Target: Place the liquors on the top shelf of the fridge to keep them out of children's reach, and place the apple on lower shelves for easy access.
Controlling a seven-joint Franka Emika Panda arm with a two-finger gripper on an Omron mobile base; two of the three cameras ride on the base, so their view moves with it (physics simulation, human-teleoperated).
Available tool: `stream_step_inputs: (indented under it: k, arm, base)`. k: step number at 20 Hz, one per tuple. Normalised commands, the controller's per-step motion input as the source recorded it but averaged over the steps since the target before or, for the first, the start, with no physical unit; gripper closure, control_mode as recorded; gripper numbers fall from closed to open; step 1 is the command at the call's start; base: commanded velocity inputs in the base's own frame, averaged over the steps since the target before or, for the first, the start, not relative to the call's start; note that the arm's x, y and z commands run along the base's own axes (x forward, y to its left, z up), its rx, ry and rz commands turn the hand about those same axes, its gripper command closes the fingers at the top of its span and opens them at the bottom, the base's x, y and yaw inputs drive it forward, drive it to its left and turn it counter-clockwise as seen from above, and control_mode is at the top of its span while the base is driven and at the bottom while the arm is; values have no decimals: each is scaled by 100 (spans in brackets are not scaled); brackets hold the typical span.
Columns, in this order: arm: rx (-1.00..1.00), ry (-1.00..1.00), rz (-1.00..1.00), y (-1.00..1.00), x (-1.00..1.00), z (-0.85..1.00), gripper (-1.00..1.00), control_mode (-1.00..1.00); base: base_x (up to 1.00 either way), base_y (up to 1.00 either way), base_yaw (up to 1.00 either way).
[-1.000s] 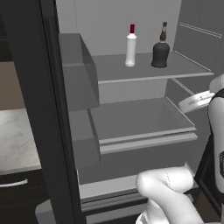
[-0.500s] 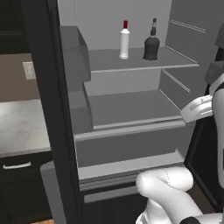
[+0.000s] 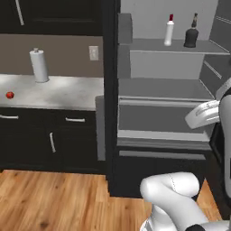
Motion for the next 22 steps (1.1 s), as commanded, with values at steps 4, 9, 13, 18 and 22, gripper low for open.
stream_step_inputs:
  k: [4,9,13,18,22]
  arm:
    - [0,0,0,0,0,0,-100,100]
    - [0,0,0,0,0,0,-100,100]
    - [0,0,0,0,0,0,-100,100]
    - [0,0,0,0,0,0,-100,100]
    - [0,0,0,0,0,0,-100,100]
  base:
    - [-21,100,50]
    - [26,100,15]
    - [75,100,-1]
    - [97,100,-15]
    - [99,95,-39]
